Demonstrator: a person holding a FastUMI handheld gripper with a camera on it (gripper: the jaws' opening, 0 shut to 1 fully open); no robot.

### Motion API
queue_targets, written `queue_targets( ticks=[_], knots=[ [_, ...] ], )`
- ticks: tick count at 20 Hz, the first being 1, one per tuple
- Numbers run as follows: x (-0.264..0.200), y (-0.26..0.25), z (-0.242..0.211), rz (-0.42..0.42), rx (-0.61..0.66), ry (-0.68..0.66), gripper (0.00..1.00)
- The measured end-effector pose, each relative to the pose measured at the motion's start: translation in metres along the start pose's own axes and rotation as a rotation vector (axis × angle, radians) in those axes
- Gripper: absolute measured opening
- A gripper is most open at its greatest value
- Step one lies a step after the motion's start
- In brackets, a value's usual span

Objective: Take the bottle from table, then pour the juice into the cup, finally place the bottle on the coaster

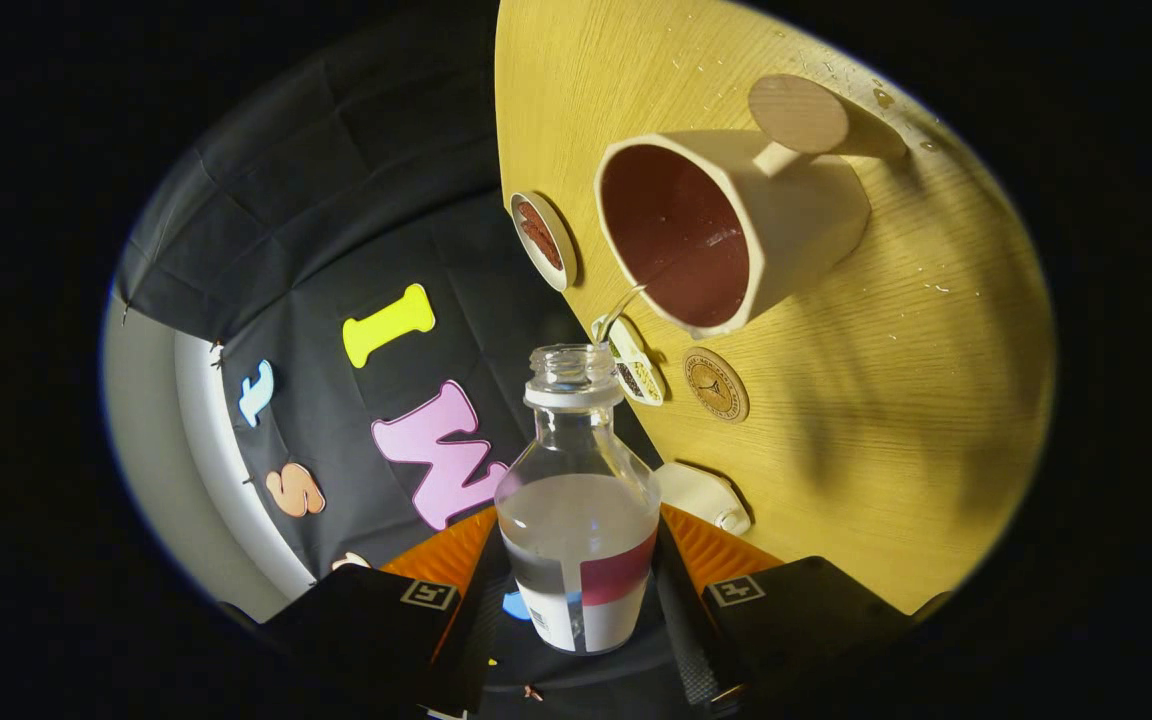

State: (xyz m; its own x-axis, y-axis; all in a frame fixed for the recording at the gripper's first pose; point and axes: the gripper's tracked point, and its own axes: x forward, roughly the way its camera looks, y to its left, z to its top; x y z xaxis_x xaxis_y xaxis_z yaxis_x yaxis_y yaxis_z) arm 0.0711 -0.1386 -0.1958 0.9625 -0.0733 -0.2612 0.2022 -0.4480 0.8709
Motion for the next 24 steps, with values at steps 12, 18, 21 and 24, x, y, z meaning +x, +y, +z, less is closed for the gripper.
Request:
queue_targets(
  ticks=[12,18,21,24],
  knots=[
    [-0.001,0.016,0.006,0.056,0.080,-0.038,0.75],
    [-0.002,0.021,0.007,0.063,0.126,-0.042,0.75],
    [-0.002,0.023,0.010,0.062,0.152,-0.044,0.75],
    [-0.002,0.028,0.013,0.069,0.180,-0.049,0.75]
  ],
)
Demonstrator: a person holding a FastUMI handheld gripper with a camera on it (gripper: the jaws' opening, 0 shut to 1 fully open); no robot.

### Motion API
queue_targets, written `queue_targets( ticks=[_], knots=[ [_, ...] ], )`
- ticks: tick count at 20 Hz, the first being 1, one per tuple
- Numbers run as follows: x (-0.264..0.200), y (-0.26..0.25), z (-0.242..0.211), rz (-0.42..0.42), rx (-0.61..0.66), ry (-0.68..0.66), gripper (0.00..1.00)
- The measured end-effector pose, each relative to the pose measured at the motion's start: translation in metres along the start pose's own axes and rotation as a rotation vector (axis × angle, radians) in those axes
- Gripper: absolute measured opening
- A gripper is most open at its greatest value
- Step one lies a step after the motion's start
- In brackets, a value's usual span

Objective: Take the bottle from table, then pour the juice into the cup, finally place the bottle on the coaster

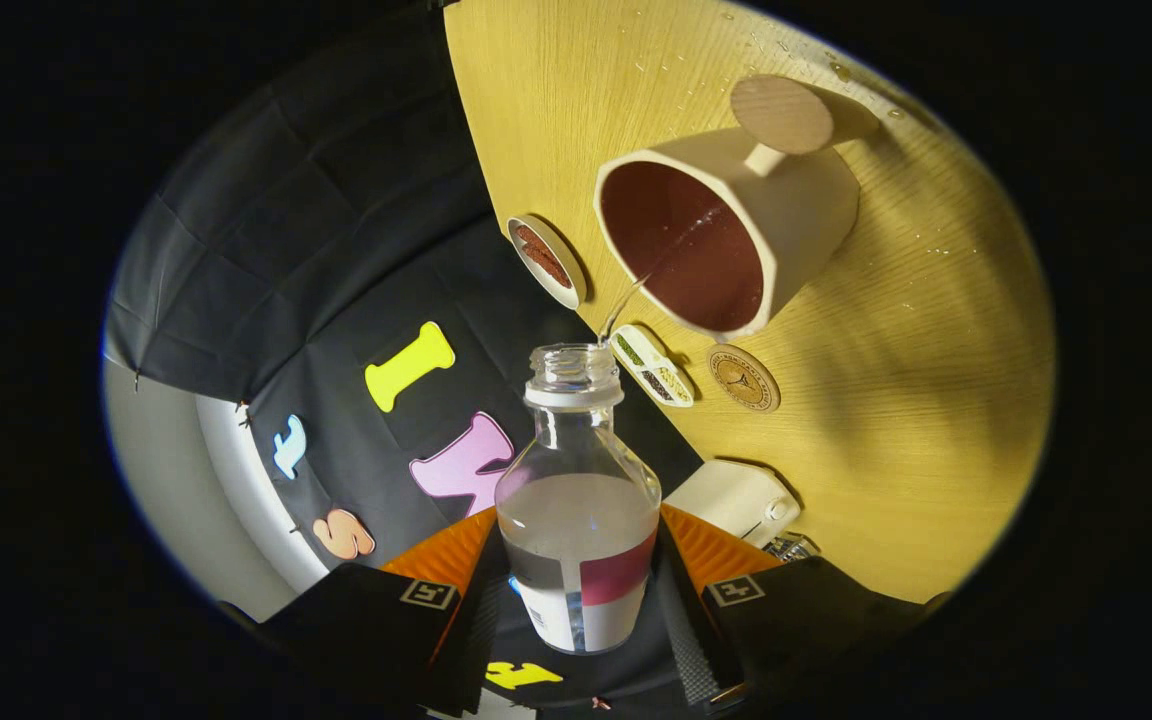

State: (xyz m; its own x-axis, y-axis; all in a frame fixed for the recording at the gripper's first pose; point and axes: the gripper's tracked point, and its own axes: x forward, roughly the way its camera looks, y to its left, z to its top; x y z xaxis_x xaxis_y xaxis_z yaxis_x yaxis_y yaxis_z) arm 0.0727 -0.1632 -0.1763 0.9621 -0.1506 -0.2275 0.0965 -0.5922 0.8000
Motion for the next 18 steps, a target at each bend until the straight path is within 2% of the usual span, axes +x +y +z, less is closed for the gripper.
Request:
queue_targets(
  ticks=[7,18],
  knots=[
    [0.000,0.009,-0.005,0.015,0.072,0.003,0.75],
    [-0.003,0.039,-0.018,0.133,0.196,-0.062,0.75]
  ],
)
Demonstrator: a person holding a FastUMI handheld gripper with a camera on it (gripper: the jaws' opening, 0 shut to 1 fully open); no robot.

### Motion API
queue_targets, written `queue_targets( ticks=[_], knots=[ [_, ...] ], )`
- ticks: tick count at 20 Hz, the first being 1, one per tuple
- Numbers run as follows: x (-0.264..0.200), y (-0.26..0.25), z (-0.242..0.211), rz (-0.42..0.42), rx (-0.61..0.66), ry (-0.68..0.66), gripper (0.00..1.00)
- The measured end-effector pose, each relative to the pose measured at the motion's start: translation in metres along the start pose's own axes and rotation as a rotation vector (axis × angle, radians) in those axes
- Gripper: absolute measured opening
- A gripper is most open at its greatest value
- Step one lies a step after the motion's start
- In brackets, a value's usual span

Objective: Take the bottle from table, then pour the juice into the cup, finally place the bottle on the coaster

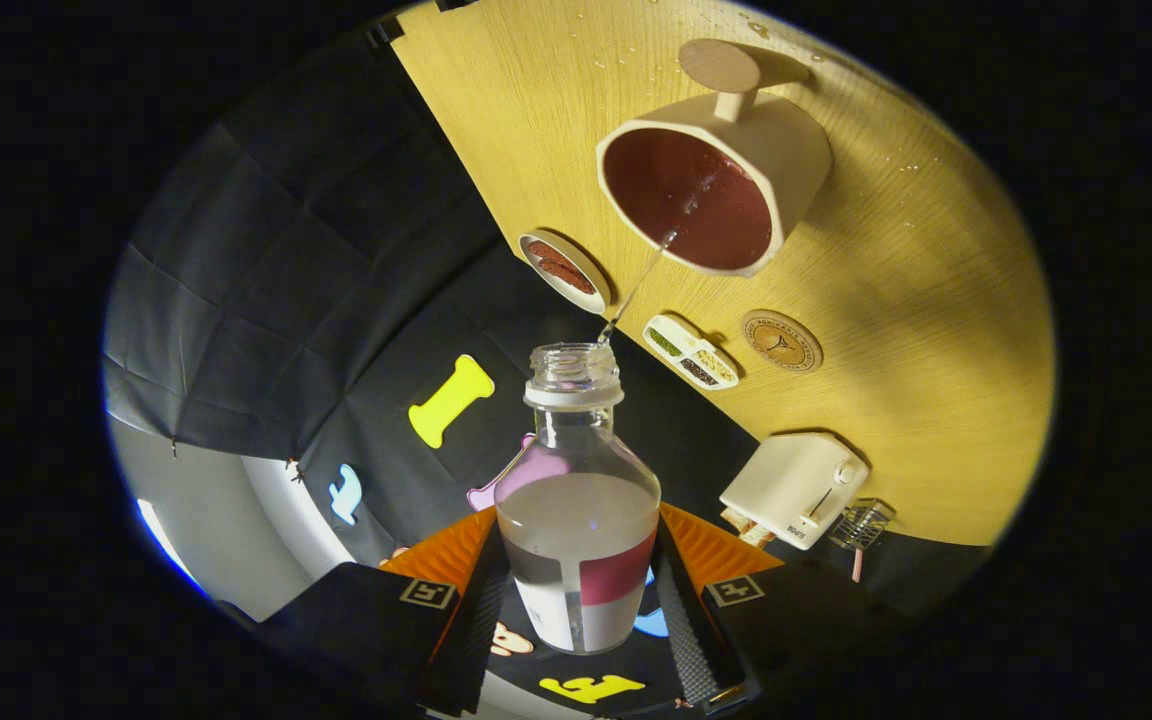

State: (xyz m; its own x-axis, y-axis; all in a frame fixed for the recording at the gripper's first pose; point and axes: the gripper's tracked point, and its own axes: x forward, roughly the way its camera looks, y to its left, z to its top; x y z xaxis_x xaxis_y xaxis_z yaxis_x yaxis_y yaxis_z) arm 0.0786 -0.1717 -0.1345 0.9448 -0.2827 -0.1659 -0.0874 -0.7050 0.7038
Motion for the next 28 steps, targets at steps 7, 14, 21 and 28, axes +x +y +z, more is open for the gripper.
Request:
queue_targets(
  ticks=[7,14,21,28],
  knots=[
    [0.000,0.020,-0.003,0.100,0.069,-0.054,0.75],
    [-0.004,0.028,-0.004,0.112,0.074,-0.061,0.75],
    [-0.003,0.031,0.004,0.111,0.062,-0.074,0.75],
    [0.002,0.023,0.011,0.089,-0.005,-0.081,0.75]
  ],
)
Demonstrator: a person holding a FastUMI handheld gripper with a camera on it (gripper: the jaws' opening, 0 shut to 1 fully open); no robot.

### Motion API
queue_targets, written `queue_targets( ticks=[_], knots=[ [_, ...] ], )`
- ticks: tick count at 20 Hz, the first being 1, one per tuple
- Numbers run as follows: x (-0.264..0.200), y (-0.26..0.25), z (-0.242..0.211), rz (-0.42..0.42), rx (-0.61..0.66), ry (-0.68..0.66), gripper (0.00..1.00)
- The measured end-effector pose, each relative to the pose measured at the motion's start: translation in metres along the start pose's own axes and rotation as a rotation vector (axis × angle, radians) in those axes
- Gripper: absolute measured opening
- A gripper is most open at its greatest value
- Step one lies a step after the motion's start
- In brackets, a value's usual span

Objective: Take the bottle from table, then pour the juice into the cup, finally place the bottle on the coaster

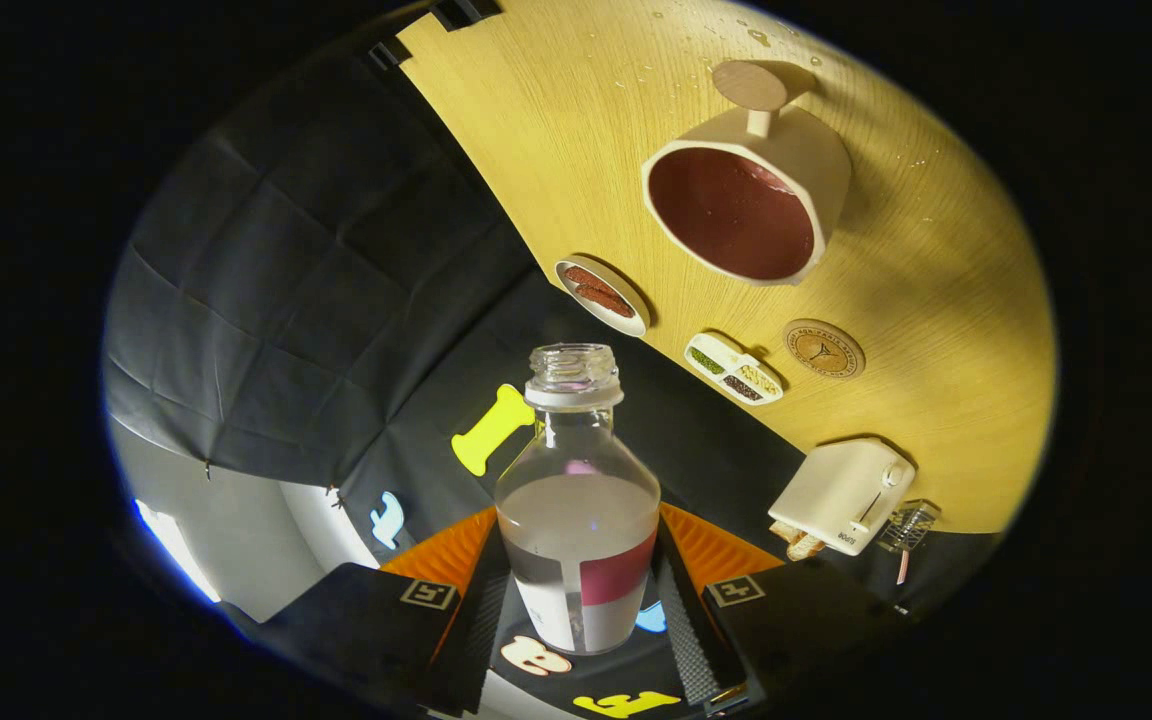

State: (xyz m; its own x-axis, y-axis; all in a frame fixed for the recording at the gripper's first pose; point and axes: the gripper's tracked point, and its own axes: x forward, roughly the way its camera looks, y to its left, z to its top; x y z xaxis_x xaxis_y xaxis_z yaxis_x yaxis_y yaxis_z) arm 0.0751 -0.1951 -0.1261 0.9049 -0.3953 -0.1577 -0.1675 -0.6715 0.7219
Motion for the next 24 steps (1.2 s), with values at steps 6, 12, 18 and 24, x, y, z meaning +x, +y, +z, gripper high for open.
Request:
queue_targets(
  ticks=[6,12,18,24],
  knots=[
    [-0.006,-0.027,0.000,-0.075,-0.309,0.055,0.75],
    [-0.006,-0.046,0.001,-0.103,-0.848,0.081,0.75],
    [-0.007,-0.024,-0.002,-0.006,-1.386,0.013,0.75],
    [-0.012,-0.014,-0.051,0.130,-1.893,-0.024,0.75]
  ],
)
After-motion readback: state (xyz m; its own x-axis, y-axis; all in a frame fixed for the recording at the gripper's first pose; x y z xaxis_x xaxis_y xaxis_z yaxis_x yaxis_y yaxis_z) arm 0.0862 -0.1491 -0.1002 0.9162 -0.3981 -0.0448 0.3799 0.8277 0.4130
